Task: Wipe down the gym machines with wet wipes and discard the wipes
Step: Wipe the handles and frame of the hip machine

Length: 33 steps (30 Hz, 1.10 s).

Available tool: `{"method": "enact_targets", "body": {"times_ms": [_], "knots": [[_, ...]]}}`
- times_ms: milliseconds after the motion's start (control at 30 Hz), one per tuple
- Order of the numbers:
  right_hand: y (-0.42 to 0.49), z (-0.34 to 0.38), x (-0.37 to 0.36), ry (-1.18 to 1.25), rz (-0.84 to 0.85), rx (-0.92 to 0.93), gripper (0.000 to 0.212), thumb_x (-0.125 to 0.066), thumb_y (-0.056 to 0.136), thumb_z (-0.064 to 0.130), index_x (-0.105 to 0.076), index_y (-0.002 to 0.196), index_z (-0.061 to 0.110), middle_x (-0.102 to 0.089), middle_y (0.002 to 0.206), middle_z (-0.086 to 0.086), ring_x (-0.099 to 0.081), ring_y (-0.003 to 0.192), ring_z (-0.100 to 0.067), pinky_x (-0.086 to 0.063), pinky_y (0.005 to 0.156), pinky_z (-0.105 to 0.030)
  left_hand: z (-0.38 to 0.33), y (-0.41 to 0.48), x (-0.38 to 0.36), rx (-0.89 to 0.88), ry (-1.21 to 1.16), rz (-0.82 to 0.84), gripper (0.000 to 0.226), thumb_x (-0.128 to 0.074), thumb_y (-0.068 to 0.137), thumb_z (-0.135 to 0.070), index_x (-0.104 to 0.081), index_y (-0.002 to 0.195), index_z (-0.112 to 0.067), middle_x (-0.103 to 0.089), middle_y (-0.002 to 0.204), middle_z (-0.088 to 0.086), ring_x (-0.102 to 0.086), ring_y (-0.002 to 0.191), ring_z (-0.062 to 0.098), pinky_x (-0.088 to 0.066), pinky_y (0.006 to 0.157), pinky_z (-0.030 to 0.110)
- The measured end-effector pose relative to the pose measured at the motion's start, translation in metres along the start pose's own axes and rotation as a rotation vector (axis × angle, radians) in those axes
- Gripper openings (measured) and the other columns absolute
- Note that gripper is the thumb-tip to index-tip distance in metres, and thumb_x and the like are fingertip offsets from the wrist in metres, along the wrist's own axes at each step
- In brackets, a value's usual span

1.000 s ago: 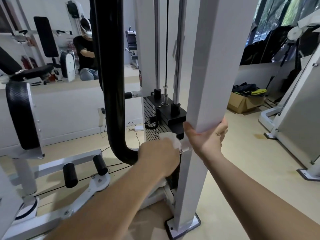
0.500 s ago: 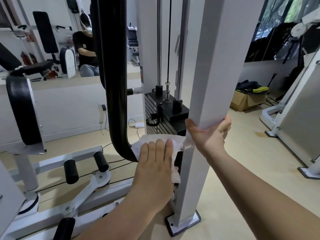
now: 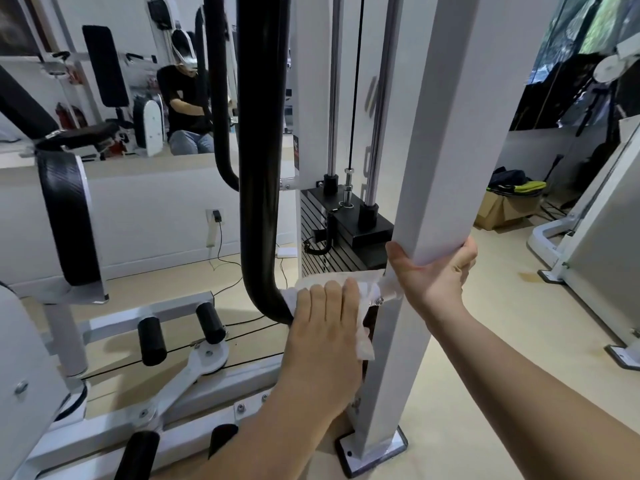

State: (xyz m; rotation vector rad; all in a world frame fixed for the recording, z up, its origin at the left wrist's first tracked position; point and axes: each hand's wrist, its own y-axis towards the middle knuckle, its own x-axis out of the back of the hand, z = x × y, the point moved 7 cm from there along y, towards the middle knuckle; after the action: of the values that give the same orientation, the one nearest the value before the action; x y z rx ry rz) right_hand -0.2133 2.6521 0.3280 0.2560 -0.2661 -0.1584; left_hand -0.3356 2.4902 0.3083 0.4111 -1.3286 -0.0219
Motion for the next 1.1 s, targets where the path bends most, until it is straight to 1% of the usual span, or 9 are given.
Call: {"method": "enact_targets", "body": {"times_ms": [200,333,433,600,700,767,867,967,1100], "knots": [[0.001,-0.001,-0.001,-0.005,-0.005,0.007,0.121,-0.084,0.063,0.060,-0.013,0.152,0.020,-0.026,0.149,-0.002,-0.033,0.139,-0.027,-0.030,0.120,-0.052,0.004,0.048,0.018,0.011,-0.069,0.172,0.041,-0.038,0.098,-0.032,-0.039,0.133,-0.013,-0.057,0.114,0.011,-0.055,0.090,0.031,-0.039,0.074,0.041],[-0.003,0.004,0.000,0.008,-0.002,-0.002,0.119,-0.086,0.065,0.057,-0.014,0.152,0.019,-0.028,0.149,-0.004,-0.034,0.138,-0.027,-0.031,0.119,-0.053,0.011,0.076,0.016,0.085,-0.346,0.489,0.020,-0.032,0.102,-0.027,-0.039,0.120,-0.024,-0.059,0.093,0.006,-0.060,0.089,0.031,-0.048,0.085,0.046],[-0.005,0.006,0.002,0.014,0.017,-0.004,0.123,-0.080,0.059,0.063,-0.011,0.152,0.021,-0.026,0.150,-0.004,-0.031,0.141,-0.028,-0.031,0.119,-0.053,0.005,0.052,0.025,0.049,-0.141,0.201,0.027,-0.036,0.100,-0.026,-0.043,0.125,-0.016,-0.057,0.094,0.005,-0.059,0.088,0.031,-0.045,0.076,0.042],[-0.003,0.002,0.000,0.005,0.021,-0.008,0.127,-0.076,0.056,0.068,-0.006,0.153,0.026,-0.024,0.153,-0.003,-0.025,0.145,-0.027,-0.028,0.121,-0.055,0.002,-0.017,-0.001,-0.022,-0.093,-0.087,0.068,-0.033,0.093,-0.033,-0.041,0.150,0.003,-0.042,0.148,0.028,-0.039,0.137,0.047,-0.022,0.117,0.055],[-0.001,0.001,-0.001,0.007,0.025,0.000,0.125,-0.077,0.056,0.069,-0.006,0.152,0.031,-0.023,0.151,0.000,-0.025,0.144,-0.027,-0.027,0.121,-0.055,0.002,-0.012,-0.006,-0.062,-0.042,0.006,0.080,-0.046,0.091,-0.036,-0.022,0.159,-0.002,-0.030,0.154,0.029,-0.030,0.140,0.048,-0.013,0.120,0.056],[-0.001,0.000,-0.001,0.007,0.024,-0.003,0.126,-0.079,0.058,0.067,-0.006,0.153,0.027,-0.023,0.151,-0.001,-0.025,0.145,-0.027,-0.026,0.122,-0.054,0.004,0.009,0.000,-0.012,-0.011,0.161,0.083,-0.047,0.093,-0.043,-0.011,0.159,-0.006,-0.035,0.144,0.022,-0.039,0.127,0.042,-0.025,0.110,0.053],[-0.001,0.001,0.000,0.006,0.014,0.002,0.122,-0.086,0.069,0.055,-0.007,0.155,0.022,-0.024,0.152,-0.003,-0.026,0.145,-0.027,-0.026,0.122,-0.053,0.007,0.053,0.018,0.059,-0.102,0.202,0.043,-0.038,0.098,-0.037,-0.043,0.134,-0.014,-0.058,0.107,0.008,-0.057,0.091,0.030,-0.046,0.081,0.042],[-0.003,0.003,0.002,-0.005,0.012,-0.011,0.120,-0.087,0.071,0.053,-0.007,0.155,0.021,-0.024,0.153,-0.004,-0.025,0.145,-0.027,-0.026,0.122,-0.053,0.008,0.080,0.013,0.093,-0.319,0.389,0.026,-0.028,0.104,-0.032,-0.045,0.119,-0.021,-0.058,0.093,0.004,-0.061,0.093,0.031,-0.051,0.087,0.049],[-0.006,0.005,0.002,0.001,0.013,-0.004,0.120,-0.083,0.065,0.059,-0.009,0.153,0.025,-0.025,0.152,-0.003,-0.026,0.146,-0.027,-0.027,0.121,-0.054,0.002,0.060,0.020,0.046,-0.179,0.176,0.029,-0.037,0.099,-0.029,-0.043,0.125,-0.019,-0.057,0.093,0.003,-0.060,0.087,0.032,-0.045,0.073,0.042]]}}
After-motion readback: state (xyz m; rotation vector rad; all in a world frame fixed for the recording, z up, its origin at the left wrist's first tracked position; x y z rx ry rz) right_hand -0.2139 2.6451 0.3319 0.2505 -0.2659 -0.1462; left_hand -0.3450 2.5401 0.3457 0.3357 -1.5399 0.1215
